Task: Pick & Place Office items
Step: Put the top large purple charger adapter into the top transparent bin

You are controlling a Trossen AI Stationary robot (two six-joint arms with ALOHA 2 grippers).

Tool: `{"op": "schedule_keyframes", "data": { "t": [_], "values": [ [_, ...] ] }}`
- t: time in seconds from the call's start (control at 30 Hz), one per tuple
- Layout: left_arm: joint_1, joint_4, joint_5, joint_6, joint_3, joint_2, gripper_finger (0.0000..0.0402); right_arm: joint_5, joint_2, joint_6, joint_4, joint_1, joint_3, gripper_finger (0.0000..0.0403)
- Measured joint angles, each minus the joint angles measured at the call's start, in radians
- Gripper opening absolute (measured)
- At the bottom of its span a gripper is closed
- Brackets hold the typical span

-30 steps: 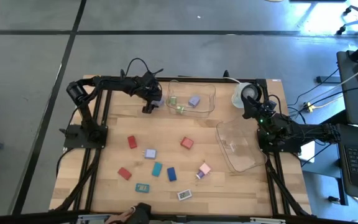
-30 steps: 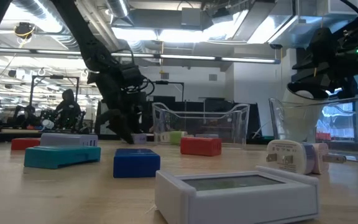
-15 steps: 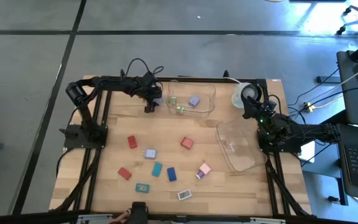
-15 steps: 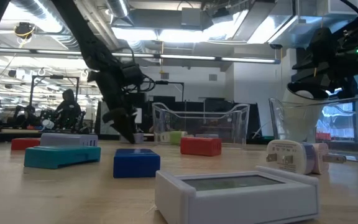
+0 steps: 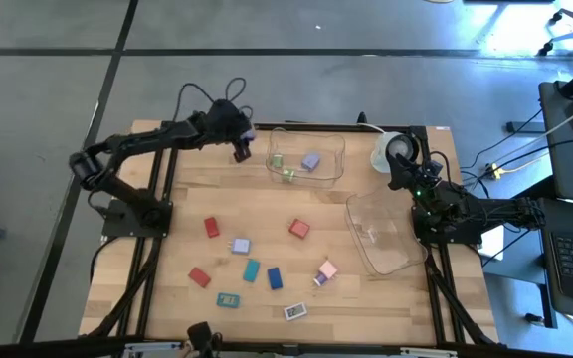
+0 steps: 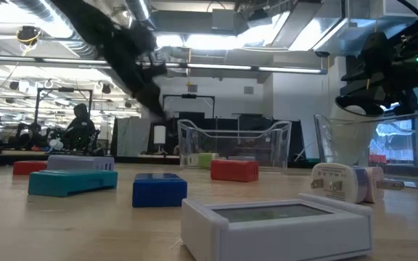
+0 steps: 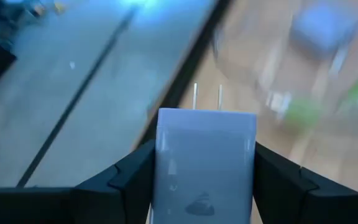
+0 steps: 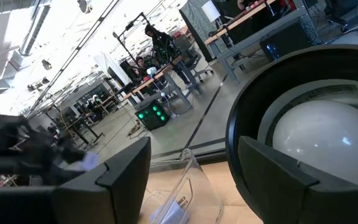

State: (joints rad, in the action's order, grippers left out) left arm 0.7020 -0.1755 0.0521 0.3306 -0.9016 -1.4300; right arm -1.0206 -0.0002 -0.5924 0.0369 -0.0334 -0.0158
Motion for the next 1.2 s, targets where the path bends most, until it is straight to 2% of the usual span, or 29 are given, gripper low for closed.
{"op": "schedule_keyframes", "data": {
  "t": [0.2,0.33,0.6,0.83,1.07,1.2],
  "values": [
    [-0.062,0.150,-0.078,-0.235,0.000,0.107,0.0213,0.000,0.000,0.000,0.000,0.000,0.000,0.0247],
    [-0.126,0.270,-0.108,-0.317,0.000,0.136,0.0214,0.000,0.000,0.000,0.000,0.000,0.000,0.0247],
    [-0.248,0.495,-0.098,-0.295,-0.001,0.133,0.0214,0.000,0.000,0.000,0.000,0.000,0.000,0.0246],
    [-0.306,0.544,-0.093,-0.260,-0.001,0.115,0.0215,0.000,0.000,0.000,0.000,0.000,0.000,0.0246],
    [-0.333,0.633,-0.053,-0.265,-0.001,0.026,0.0215,0.000,0.000,0.000,0.000,0.000,0.000,0.0246],
    [-0.336,0.656,0.027,-0.266,-0.001,-0.052,0.0215,0.000,0.000,0.000,0.000,0.000,0.000,0.0246]
  ]
}}
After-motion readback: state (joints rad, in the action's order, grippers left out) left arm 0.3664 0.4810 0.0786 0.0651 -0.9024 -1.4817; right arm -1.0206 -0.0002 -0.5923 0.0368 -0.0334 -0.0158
